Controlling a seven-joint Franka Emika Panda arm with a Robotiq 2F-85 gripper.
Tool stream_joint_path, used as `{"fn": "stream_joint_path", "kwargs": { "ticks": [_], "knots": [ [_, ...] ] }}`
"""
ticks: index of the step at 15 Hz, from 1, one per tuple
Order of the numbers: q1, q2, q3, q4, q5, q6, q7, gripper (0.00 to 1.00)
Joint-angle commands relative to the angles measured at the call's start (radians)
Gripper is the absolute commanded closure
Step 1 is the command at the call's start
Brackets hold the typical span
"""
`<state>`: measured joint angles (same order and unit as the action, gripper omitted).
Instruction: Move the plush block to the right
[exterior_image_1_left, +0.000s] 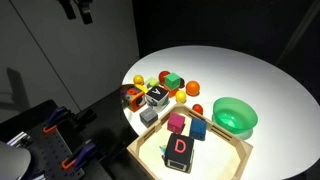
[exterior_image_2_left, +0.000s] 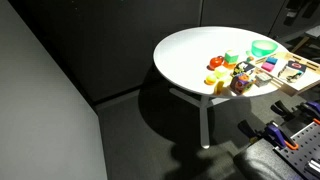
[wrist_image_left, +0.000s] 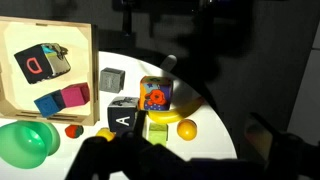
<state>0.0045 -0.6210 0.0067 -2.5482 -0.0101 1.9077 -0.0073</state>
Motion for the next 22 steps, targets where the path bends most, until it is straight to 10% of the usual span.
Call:
{"fn": "stream_joint_path", "kwargs": {
  "ticks": [1, 22],
  "knots": [
    [0.001, 0.000, -0.001, 0.002, 0.000, -0.002, 0.001, 0.00],
    [-0.003, 0.038, -0.012, 0.056, 0.012, -0.007, 0.002, 0.00]
  ]
}}
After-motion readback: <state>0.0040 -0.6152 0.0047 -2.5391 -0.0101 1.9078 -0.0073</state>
